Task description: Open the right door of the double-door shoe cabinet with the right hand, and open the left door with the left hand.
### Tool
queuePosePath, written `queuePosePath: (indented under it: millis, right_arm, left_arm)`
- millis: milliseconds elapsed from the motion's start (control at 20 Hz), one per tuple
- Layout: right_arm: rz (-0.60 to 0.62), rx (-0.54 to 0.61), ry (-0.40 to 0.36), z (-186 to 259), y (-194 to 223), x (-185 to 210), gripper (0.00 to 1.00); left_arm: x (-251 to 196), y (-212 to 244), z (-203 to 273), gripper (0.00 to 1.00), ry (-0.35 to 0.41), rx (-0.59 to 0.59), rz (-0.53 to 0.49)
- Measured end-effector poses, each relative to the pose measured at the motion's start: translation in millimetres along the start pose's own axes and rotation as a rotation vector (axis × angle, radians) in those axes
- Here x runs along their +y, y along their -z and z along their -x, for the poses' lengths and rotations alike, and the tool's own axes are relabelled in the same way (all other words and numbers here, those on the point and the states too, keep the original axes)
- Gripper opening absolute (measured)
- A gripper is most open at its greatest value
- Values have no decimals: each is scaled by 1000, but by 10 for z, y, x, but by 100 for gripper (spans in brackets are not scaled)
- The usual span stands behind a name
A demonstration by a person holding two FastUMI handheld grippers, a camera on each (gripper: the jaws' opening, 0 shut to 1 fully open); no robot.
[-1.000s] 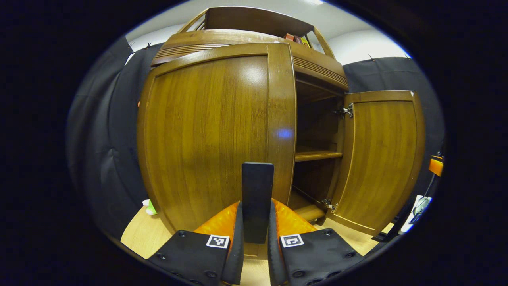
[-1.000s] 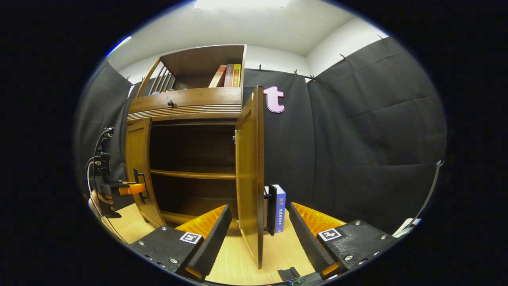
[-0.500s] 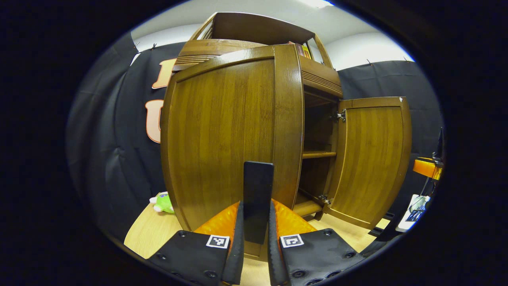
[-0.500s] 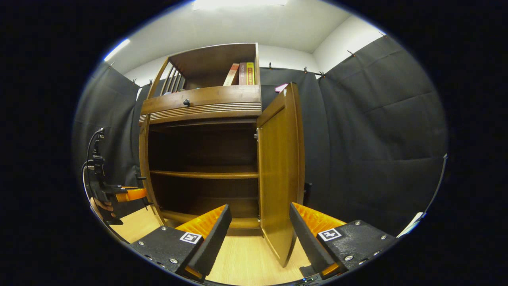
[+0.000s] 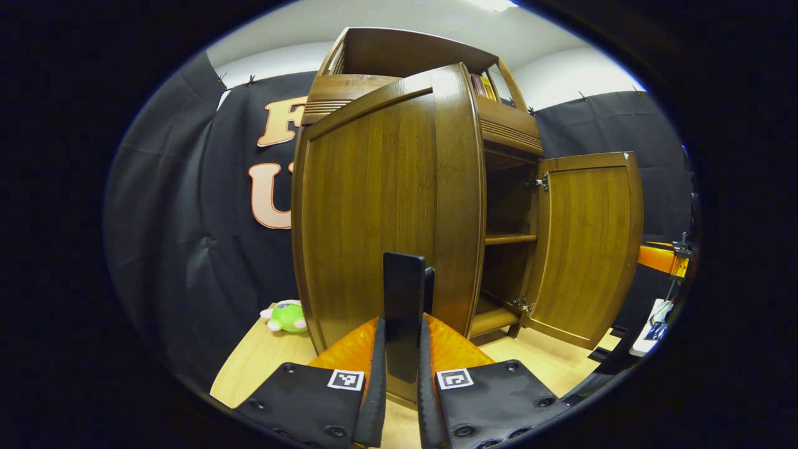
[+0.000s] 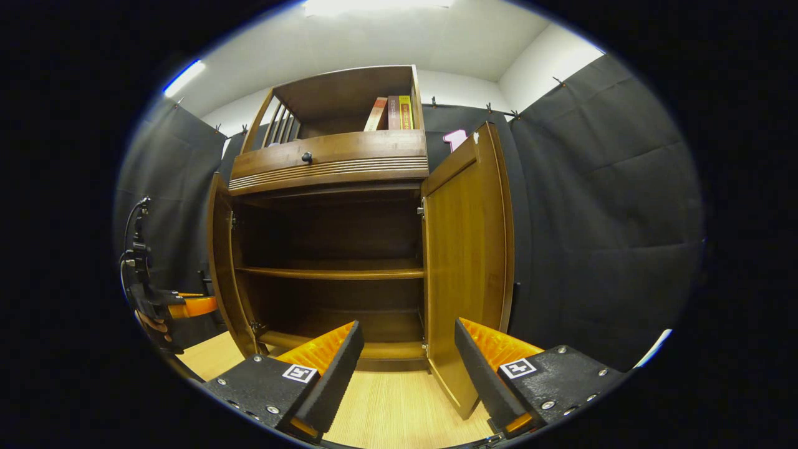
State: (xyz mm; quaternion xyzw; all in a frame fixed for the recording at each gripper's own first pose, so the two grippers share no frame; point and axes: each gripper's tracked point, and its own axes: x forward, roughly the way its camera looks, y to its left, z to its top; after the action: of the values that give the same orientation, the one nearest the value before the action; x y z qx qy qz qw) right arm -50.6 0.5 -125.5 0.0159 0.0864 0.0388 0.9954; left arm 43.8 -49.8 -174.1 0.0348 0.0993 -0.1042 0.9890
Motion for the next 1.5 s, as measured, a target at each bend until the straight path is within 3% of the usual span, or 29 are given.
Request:
queuePosePath:
  millis: [250, 300, 350, 400, 500, 550, 600, 650, 900, 950, 1400, 1450, 1500]
  right_arm:
    - [9, 2, -18, -9, 0, 96, 91]
    - [12, 1, -22, -20, 4, 120, 100]
    - [13, 1, -27, -27, 3, 147, 100]
    - [13, -1, -33, -33, -1, 174, 91]
    - [10, 0, -44, -63, 7, 228, 91]
    - [7, 0, -48, -68, 5, 257, 100]
    - [6, 2, -54, -12, -68, 337, 100]
    - [6, 4, -59, -16, -63, 356, 91]
    - [17, 7, -76, -55, -41, 463, 91]
    - [16, 8, -77, -60, -39, 474, 100]
    - [20, 10, -82, -79, -6, 578, 100]
    - [21, 12, -84, -87, 0, 586, 91]
    - [19, 13, -86, -92, 3, 596, 100]
  left_arm:
    - [273, -45, 242, 27, -25, -11, -4]
    - [310, -24, 276, 25, -33, -11, -10]
    - [354, -24, 303, 25, -41, -13, -9]
    - [390, -26, 344, 25, -49, -13, -14]
    - [459, -24, 412, 22, -53, -17, -17]
    - [499, -30, 434, 22, -54, -18, -12]
    - [544, -32, 442, 22, -54, -16, -1]
    - [579, -33, 464, 22, -53, -15, 10]
    - [803, -3, 545, 22, -90, -23, 16]
    - [853, 7, 553, 22, -99, -26, 22]
    - [1228, -4, 651, 22, -160, -37, 34]
    - [1277, -11, 679, 18, -170, -39, 35]
    - [1332, -18, 703, 14, -182, -40, 37]
